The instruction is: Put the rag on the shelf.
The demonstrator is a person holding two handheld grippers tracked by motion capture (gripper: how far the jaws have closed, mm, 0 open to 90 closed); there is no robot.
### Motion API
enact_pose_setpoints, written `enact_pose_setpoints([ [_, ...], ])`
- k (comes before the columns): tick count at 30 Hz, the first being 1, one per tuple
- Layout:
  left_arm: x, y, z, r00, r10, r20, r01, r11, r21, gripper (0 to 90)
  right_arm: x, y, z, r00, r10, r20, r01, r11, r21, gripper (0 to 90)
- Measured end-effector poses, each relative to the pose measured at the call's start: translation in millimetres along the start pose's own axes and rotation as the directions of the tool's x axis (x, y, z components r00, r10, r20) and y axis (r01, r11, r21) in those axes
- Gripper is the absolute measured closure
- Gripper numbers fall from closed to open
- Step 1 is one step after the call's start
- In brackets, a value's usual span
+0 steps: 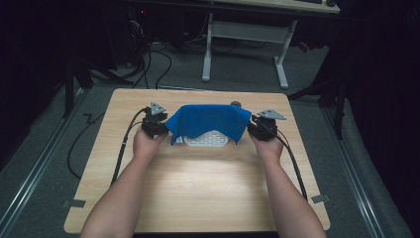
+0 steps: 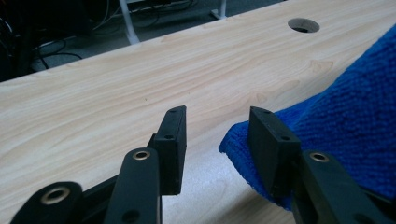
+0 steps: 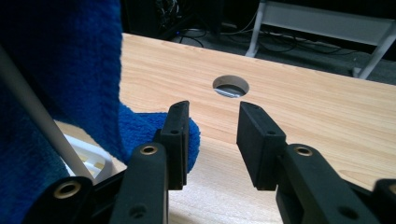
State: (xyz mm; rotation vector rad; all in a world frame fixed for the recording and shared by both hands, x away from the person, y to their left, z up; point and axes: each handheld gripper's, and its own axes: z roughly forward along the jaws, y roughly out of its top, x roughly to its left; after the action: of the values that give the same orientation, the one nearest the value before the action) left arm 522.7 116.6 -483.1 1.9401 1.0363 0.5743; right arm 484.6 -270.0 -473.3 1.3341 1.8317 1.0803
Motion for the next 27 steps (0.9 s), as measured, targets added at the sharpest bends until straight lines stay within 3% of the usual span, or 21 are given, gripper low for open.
enact_pose_setpoints([
  [4,-2.9,-6.3,2.1,1.0000,0.003,0.003,-0.003,0.9999,0.015,59.0,-4.2,-4.0,-5.4,0.9997,0.024,0.011,-0.024,0.999,-0.023,65.1],
  [10,-2.1,-8.8,0.6,0.9999,0.000,-0.013,0.000,0.9999,0.011,59.6,-9.7,-19.5,-1.8,0.9987,0.045,0.025,-0.045,0.999,0.021,65.1],
  [19,6.6,-13.2,-10.0,0.9987,-0.018,-0.048,0.018,0.9998,0.007,59.0,-12.8,-23.2,-4.0,0.9991,0.024,0.036,-0.025,0.999,0.032,64.9],
  [27,9.9,-22.8,-24.1,0.9977,-0.031,-0.061,0.031,0.9995,-0.004,57.9,-5.7,-21.5,-12.2,0.9994,-0.009,0.033,0.008,1.000,0.026,65.0],
])
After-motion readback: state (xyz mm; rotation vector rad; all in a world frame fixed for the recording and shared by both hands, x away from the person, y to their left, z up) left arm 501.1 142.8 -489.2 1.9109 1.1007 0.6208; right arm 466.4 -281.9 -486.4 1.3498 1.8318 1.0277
